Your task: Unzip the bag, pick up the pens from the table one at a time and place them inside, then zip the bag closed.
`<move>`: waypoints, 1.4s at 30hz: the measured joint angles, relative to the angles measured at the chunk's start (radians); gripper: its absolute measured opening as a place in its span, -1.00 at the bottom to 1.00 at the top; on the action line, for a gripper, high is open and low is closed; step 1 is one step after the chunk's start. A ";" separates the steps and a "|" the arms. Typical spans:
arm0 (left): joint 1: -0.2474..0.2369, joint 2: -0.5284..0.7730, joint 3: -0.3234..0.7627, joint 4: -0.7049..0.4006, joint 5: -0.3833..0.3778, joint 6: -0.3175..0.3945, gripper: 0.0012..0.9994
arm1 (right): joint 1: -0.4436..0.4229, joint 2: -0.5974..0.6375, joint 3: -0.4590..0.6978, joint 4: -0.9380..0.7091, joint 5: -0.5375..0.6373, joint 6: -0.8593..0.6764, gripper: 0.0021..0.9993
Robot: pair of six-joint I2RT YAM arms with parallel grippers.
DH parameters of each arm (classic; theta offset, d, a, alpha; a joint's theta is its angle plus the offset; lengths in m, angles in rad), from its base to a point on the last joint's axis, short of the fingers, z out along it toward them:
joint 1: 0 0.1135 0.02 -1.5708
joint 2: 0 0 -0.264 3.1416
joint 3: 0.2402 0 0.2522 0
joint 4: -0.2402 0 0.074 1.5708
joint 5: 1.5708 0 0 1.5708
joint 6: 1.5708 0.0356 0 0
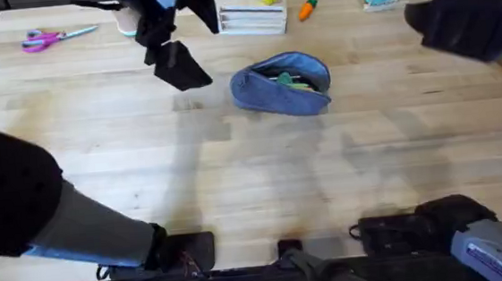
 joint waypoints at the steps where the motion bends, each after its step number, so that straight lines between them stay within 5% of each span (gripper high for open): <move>1: 0.015 0.002 0.000 0.000 0.002 0.020 0.99 | 0.000 0.004 0.000 0.000 -0.009 0.075 0.99; 6: 0.053 0.010 0.000 0.002 0.010 0.066 0.99 | 0.000 0.030 0.000 -0.001 -0.036 0.297 0.99; 12: 0.054 0.016 0.000 0.054 0.014 0.086 0.99 | 0.021 0.069 0.000 -0.020 -0.052 0.389 0.99; 26: 0.171 0.253 0.000 0.053 0.174 0.222 0.99 | 0.423 0.418 0.000 0.135 0.055 0.601 0.99; 42: 0.169 0.301 0.000 0.056 0.204 0.245 0.99 | 0.574 0.790 0.000 0.350 0.062 0.839 0.99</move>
